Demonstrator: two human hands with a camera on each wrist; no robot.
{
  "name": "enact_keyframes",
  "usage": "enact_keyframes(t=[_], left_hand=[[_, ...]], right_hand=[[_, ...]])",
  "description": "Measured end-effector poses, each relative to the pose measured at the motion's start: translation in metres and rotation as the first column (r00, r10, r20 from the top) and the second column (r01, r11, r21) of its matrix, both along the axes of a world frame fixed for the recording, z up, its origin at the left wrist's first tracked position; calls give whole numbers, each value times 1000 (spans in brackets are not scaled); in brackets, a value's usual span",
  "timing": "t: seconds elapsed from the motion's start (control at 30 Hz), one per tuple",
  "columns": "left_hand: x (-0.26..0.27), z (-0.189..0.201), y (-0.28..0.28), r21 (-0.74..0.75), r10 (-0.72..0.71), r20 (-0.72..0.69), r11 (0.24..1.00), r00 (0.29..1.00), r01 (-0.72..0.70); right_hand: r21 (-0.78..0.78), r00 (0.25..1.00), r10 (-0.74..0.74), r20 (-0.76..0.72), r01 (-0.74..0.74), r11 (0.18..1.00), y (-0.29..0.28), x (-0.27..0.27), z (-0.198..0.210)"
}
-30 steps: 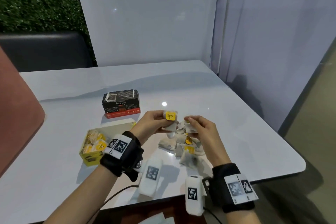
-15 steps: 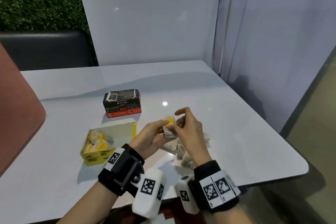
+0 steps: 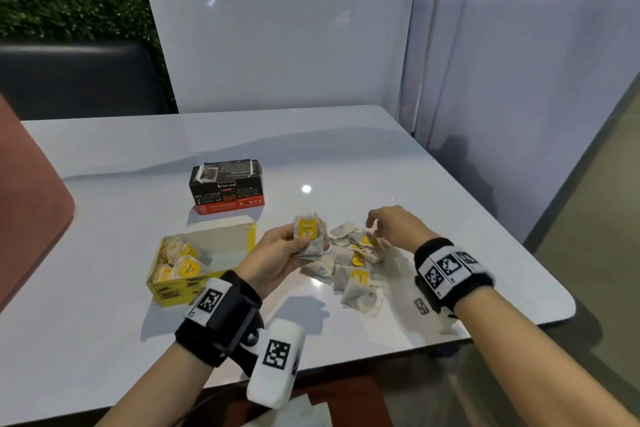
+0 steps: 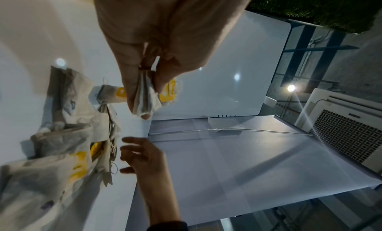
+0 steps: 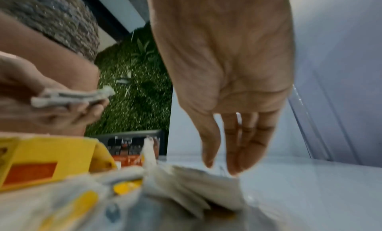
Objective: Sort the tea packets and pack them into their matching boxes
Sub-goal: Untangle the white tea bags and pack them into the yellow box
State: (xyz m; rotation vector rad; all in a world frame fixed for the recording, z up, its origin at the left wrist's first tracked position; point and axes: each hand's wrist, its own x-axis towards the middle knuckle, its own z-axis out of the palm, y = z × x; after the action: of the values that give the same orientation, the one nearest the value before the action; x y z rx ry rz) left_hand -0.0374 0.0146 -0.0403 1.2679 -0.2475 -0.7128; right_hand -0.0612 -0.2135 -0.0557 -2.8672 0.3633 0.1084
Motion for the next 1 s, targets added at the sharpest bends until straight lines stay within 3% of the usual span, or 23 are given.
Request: enact_keyframes(t=[0.13, 0.33, 0.47, 0.57, 0.67, 0.7, 0.77, 0.9, 1.0], left_hand=[[0, -2, 10, -7, 34, 3, 999, 999, -34], [3, 1, 25, -6, 62, 18, 998, 998, -61], [0, 0, 29, 3, 71, 19, 998, 997, -71], [-1, -2, 29, -5, 89, 13, 996, 996, -89], [-2, -3, 27, -20, 97, 6, 995, 995, -97], [-3, -3, 27, -25, 96, 6, 995, 995, -96], [-4, -3, 27, -30, 100, 8, 995, 995, -99], [-5, -2, 34, -57, 114, -12, 992, 993, -115], [-8, -2, 37, -72, 119, -30, 990, 992, -121]], right_hand=[[-93, 940, 287, -187, -308, 947, -6, 10, 3], [-151, 904, 386, -183, -414, 898, -22, 18, 6], [-96, 962, 273, -2, -272, 958, -30, 14, 20], [201, 961, 98, 259, -152, 968, -17, 3, 32], [620, 943, -135, 303, -88, 780, 17, -6, 22], [692, 937, -197, 288, -62, 720, 29, -5, 12], [704, 935, -261, 241, 17, 710, 52, 2, -5], [437, 940, -313, 136, 226, 870, 80, 32, -31], [363, 932, -344, 111, 285, 887, 85, 45, -29]])
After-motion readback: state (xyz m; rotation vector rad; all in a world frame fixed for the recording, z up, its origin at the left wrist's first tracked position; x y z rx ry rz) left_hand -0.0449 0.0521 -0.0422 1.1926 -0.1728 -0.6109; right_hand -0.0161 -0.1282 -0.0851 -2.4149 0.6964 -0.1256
